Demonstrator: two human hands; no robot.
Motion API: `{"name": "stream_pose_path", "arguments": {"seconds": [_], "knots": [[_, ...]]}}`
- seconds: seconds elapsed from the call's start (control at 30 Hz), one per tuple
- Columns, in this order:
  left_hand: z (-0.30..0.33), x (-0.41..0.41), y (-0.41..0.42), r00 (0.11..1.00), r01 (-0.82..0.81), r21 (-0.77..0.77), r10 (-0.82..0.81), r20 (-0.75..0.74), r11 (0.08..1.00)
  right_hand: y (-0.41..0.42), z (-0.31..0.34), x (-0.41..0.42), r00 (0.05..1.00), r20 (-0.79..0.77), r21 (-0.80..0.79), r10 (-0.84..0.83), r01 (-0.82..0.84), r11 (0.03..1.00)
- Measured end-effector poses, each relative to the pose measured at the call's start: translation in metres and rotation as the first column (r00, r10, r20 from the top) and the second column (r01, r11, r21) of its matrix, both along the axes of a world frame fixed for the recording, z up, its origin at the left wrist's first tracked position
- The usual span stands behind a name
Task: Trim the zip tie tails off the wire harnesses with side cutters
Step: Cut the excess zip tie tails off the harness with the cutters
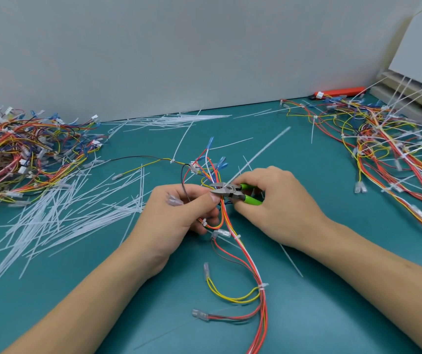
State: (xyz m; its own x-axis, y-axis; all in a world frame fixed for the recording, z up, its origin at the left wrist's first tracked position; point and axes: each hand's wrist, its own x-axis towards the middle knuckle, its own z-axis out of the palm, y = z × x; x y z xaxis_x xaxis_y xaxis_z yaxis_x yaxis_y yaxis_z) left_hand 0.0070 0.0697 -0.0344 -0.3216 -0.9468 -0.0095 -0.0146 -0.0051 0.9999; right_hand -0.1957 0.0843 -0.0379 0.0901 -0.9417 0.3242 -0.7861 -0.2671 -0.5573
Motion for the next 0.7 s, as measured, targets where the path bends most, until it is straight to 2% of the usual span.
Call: {"name": "stream_pose_path", "arguments": {"seconds": [0.3, 0.57, 0.7], "knots": [[0.0018, -0.0008, 0.0011, 1.000, -0.028, 0.023, 0.028, -0.007, 0.999, -0.0003, -0.0042, 0.0014, 0.997, -0.065, 0.033, -0.046, 0.048, 0.998], [0.0046, -0.0004, 0.0026, 0.998, -0.042, 0.039, 0.044, -0.038, 0.998, 0.0000, -0.0011, 0.0004, 0.988, 0.119, -0.063, -0.103, 0.111, 0.992], [0.0028, 0.0001, 0.0014, 0.999, -0.037, 0.038, 0.038, -0.030, 0.999, 0.0003, -0.0023, 0.0009, 0.997, 0.040, -0.031, -0.059, 0.060, 0.998]]}}
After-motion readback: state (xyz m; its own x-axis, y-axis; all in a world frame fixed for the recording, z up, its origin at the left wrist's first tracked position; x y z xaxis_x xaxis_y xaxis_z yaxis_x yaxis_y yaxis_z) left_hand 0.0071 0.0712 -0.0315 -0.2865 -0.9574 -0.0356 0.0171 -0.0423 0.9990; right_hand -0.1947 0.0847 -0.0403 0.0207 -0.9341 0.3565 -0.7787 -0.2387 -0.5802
